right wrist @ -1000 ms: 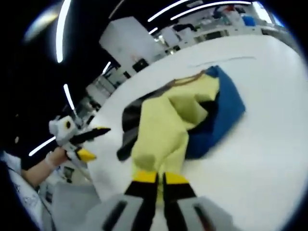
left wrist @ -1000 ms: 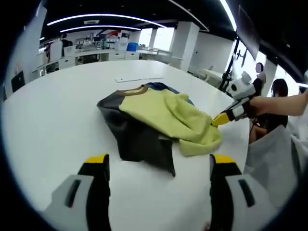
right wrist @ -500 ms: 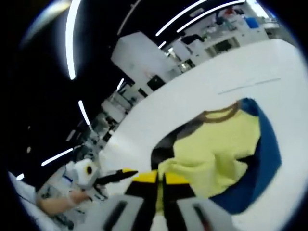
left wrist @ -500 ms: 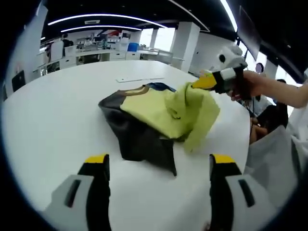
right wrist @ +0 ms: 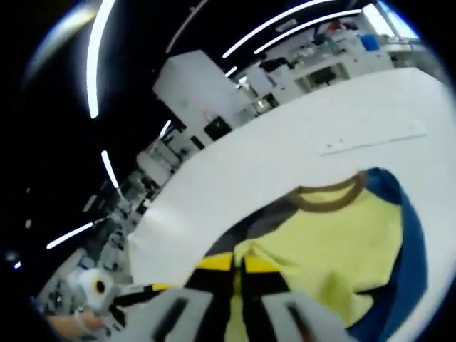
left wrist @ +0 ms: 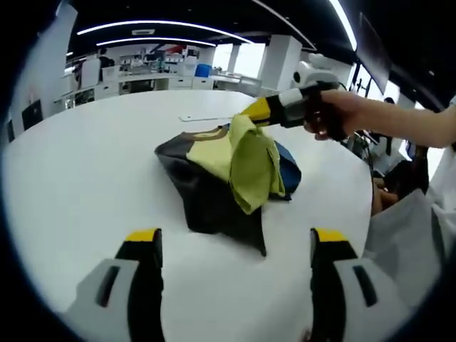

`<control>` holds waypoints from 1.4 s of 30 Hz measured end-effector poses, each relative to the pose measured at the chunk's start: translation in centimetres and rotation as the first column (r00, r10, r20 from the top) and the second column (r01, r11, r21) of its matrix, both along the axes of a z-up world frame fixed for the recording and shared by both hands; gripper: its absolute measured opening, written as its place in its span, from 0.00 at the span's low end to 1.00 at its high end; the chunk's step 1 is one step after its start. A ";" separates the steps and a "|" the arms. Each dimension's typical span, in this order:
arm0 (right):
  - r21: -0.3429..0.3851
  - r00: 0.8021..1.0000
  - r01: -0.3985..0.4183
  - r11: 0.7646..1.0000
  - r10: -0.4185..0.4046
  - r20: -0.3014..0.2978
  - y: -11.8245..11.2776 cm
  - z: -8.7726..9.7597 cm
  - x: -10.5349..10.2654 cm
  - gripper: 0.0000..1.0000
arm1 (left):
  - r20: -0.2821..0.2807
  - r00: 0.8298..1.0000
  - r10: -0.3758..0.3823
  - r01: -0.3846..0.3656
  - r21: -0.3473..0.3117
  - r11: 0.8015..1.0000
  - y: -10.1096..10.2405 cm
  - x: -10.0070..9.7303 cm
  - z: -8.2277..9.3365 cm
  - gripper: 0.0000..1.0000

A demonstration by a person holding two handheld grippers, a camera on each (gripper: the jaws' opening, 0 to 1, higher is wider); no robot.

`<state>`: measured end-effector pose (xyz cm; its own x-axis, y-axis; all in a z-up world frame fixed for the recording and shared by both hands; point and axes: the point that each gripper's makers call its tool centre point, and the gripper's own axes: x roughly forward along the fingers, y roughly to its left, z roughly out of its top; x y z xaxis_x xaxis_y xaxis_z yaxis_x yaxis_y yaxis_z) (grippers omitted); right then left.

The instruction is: Fold the garment on the visible template until the final outline fits inside the template.

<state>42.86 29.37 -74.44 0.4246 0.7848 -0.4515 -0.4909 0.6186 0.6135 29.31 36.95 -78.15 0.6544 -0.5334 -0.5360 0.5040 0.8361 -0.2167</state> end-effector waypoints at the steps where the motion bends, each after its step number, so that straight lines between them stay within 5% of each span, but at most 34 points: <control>1: -0.002 1.000 -0.001 1.000 0.001 -0.002 0.2 -0.1 0.0 0.00 | 0.001 1.000 0.004 -0.004 -0.003 1.000 0.1 0.0 0.1 0.82; 12: -0.076 0.999 -0.037 0.996 0.040 0.038 0.3 -1.0 -0.6 0.02 | 0.001 1.000 0.017 -0.017 -0.003 1.000 0.5 -0.2 0.1 0.82; 22: -0.132 0.987 -0.089 0.987 0.105 0.122 -1.1 -0.4 -0.7 0.29 | 0.002 1.000 0.007 -0.007 -0.005 1.000 -0.1 -0.4 0.1 0.82; 28: -0.178 0.969 -0.122 0.976 0.156 0.190 -1.7 -0.4 -1.5 0.62 | -0.001 1.000 0.003 -0.003 -0.006 1.000 -0.1 -0.5 0.1 0.82; 42: -0.210 0.955 -0.113 0.971 0.165 0.246 -4.5 -1.2 -3.6 0.84 | 0.005 1.000 -0.001 0.001 -0.024 1.000 -0.4 -0.7 0.5 0.82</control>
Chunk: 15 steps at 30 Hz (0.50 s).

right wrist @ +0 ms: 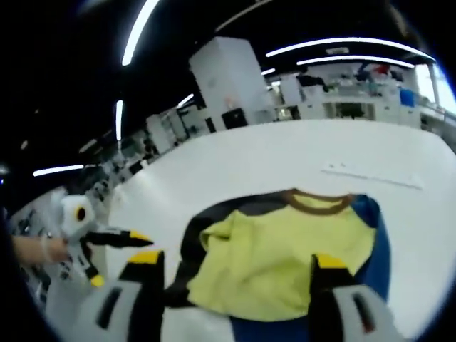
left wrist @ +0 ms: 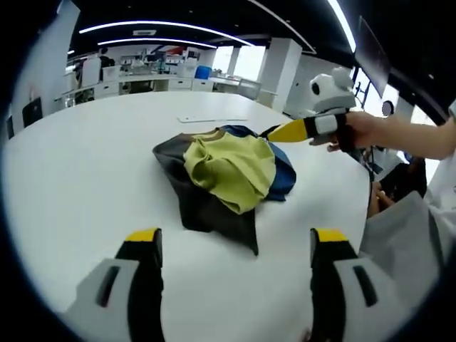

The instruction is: Fold the garment on the visible template until the final outline fits inside the template.

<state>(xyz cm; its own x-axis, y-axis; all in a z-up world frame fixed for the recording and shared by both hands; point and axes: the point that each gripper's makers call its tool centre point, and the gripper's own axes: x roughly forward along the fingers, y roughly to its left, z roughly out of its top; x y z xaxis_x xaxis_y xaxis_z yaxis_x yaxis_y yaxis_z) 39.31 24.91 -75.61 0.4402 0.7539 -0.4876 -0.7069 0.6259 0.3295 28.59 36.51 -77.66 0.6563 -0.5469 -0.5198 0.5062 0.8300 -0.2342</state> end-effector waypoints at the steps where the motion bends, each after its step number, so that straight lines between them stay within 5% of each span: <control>1: 0.001 1.000 0.011 1.000 -0.011 -0.003 -0.4 0.0 -0.3 0.84 | 0.000 1.000 0.000 0.000 -0.001 1.000 0.0 0.0 0.0 0.82; 15: 0.013 0.993 0.096 0.995 -0.095 -0.064 -4.7 -2.3 -3.0 0.81 | -0.009 1.000 -0.010 0.010 -0.011 1.000 -0.6 -0.4 -0.4 0.82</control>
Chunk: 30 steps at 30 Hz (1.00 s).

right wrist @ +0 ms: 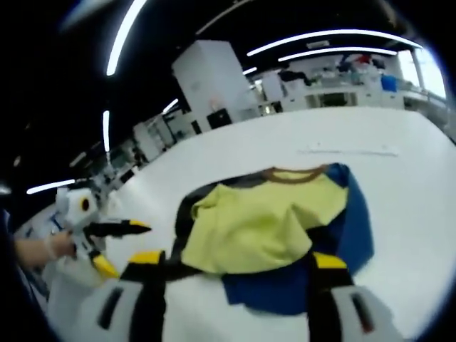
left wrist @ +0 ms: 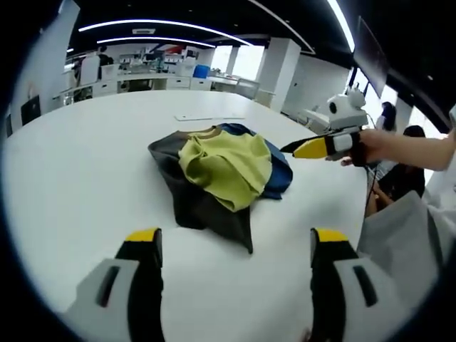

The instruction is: Fold the garment on the visible template until the final outline fits inside the template.

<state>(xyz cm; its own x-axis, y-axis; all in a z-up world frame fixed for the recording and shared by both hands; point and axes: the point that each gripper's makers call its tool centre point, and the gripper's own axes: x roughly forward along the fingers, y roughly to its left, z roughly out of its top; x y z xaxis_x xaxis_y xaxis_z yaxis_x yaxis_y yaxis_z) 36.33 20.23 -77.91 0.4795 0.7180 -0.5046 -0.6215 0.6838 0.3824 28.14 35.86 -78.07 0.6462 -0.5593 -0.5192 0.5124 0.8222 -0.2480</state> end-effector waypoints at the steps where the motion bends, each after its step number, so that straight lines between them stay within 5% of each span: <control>1: 0.001 1.000 0.002 1.000 -0.002 -0.004 0.0 -0.1 -0.4 0.81 | 0.000 1.000 0.000 0.000 0.000 1.000 0.0 0.0 0.0 0.82; 11: 0.001 1.000 -0.016 1.000 0.017 -0.024 0.5 -1.0 -2.7 0.73 | 0.001 1.000 0.002 -0.002 -0.004 1.000 0.0 -0.2 -0.2 0.82; 19: -0.018 0.996 -0.065 0.998 0.064 -0.066 1.4 -2.8 -5.2 0.58 | -0.003 1.000 0.005 -0.005 -0.005 1.000 0.0 -0.6 -0.4 0.82; 30: -0.032 0.993 -0.027 0.999 0.023 -0.112 1.0 -4.9 -6.0 0.44 | -0.007 1.000 0.013 -0.013 -0.009 1.000 0.2 -0.8 -0.7 0.82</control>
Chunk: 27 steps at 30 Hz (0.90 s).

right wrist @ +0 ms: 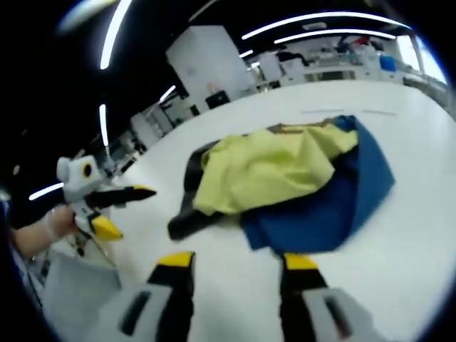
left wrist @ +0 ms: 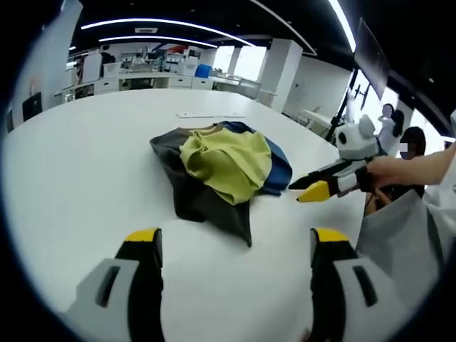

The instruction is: Fold the garment on the visible template until the final outline fits inside the template.

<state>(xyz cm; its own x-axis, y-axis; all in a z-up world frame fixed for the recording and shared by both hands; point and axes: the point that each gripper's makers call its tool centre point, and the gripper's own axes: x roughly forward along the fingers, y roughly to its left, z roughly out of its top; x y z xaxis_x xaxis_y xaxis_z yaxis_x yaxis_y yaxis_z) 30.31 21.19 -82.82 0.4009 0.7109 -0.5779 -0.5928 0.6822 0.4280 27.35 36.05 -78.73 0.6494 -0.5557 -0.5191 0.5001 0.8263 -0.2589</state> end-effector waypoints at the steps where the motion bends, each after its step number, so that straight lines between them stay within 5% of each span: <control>1: -0.004 1.000 0.002 1.000 -0.002 0.001 0.0 0.0 0.0 0.44 | -0.001 1.000 0.000 0.000 0.001 1.000 0.1 0.0 -0.1 0.82; 7: -0.005 0.999 0.042 0.999 -0.042 0.020 -0.2 -0.1 1.3 0.34 | -0.002 1.000 0.001 -0.001 0.000 1.000 0.1 -0.1 -0.2 0.82; 14: -0.017 0.992 0.119 0.993 -0.118 0.049 -1.1 -0.5 3.2 0.01 | -0.004 1.000 0.006 -0.006 0.000 1.000 0.2 -0.2 -0.1 0.82; 27: 0.012 0.985 0.169 0.986 -0.169 0.028 -3.5 1.3 2.4 0.00 | -0.007 1.000 0.006 -0.006 -0.001 1.000 0.2 -0.2 -0.2 0.82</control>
<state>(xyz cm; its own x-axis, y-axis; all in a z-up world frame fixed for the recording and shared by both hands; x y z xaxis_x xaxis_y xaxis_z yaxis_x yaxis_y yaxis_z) 32.71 17.69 -81.52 0.5319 0.6368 -0.5583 -0.4812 0.7697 0.4195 27.18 36.21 -78.90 0.6492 -0.5519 -0.5235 0.4930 0.8293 -0.2629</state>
